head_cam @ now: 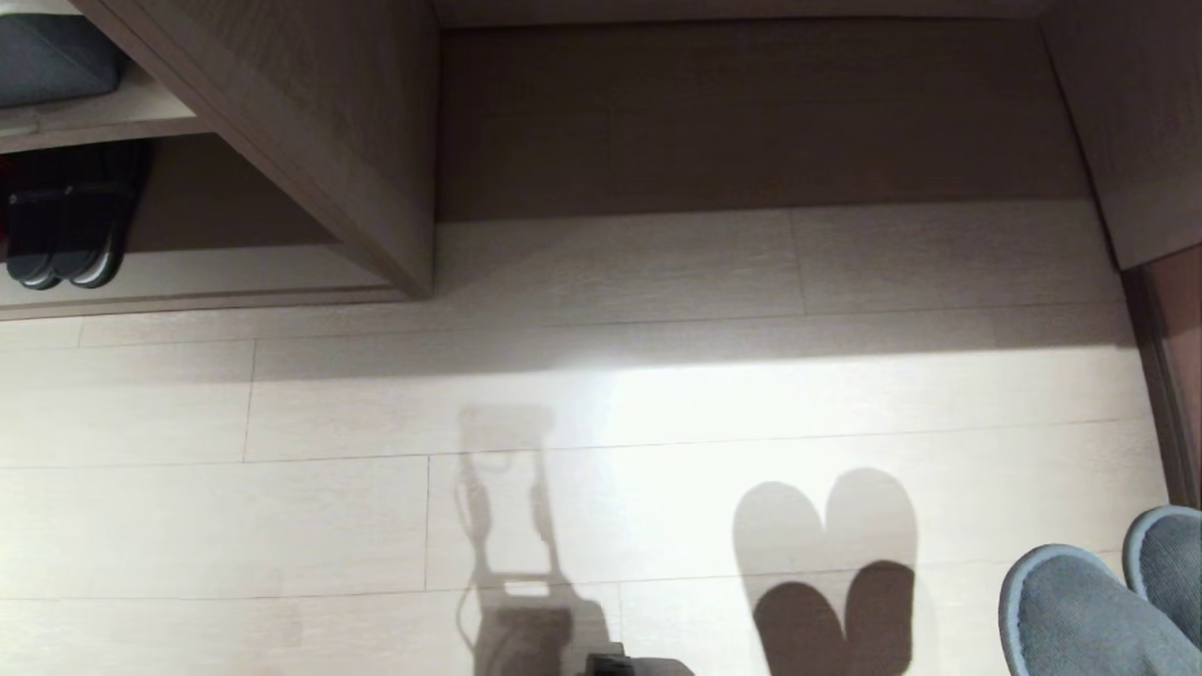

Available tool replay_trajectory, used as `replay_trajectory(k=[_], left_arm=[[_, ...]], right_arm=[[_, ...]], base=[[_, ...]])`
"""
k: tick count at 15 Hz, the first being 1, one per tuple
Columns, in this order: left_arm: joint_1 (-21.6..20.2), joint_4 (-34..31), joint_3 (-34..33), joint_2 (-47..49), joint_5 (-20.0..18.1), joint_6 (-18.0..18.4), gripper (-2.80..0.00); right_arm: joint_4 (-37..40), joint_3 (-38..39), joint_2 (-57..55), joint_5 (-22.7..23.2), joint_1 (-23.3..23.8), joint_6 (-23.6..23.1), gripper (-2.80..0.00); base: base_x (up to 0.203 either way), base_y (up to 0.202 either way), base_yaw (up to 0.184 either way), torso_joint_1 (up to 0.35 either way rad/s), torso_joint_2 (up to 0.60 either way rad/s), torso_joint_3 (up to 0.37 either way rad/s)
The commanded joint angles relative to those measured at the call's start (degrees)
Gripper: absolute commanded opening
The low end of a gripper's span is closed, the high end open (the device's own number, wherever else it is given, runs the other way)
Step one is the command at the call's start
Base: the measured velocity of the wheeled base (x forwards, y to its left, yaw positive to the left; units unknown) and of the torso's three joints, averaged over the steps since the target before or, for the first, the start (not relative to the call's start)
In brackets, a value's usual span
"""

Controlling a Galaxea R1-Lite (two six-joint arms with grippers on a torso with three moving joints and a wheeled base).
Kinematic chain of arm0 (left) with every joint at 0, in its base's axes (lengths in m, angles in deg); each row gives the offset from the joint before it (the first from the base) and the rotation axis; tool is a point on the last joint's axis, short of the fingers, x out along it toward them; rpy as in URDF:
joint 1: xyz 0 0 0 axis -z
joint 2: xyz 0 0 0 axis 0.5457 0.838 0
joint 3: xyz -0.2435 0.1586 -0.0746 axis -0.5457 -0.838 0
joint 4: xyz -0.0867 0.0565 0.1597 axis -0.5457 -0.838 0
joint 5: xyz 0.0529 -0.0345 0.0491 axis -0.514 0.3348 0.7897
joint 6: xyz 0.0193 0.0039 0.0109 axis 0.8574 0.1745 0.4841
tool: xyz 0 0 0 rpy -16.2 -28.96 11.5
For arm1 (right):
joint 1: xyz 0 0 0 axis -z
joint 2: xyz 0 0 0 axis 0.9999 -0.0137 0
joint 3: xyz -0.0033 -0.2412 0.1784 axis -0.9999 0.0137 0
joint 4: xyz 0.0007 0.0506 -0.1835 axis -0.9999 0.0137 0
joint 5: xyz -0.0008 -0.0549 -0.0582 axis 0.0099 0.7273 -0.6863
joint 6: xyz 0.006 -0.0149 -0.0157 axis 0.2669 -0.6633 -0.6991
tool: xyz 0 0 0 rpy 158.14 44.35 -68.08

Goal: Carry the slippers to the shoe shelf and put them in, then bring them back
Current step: Place the slippers on the floor

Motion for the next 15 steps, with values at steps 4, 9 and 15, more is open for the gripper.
replay_trajectory(k=[4, 9, 15], left_arm=[[-0.06, -0.01, 0.0, 0.05, 0.0, -0.02, -2.8], [-0.06, -0.01, 0.0, 0.05, 0.0, -0.02, -2.8], [0.02, -0.01, 0.0, 0.05, 0.0, -0.02, -2.8]], right_arm=[[0.08, 0.0, -0.07, -0.03, -0.02, -0.02, -2.8], [0.05, -0.01, -0.07, -0.29, -0.02, 0.92, -2.8], [0.0, 0.0, -0.07, -0.12, -0.02, 0.54, -2.8]], base=[[0.0, 0.0, 0.0, 0.003, 0.0, -0.197], [0.0, 0.0, 0.0, 0.003, 0.0, -0.197], [0.0, 0.0, 0.0, 0.004, 0.0, -0.197]])
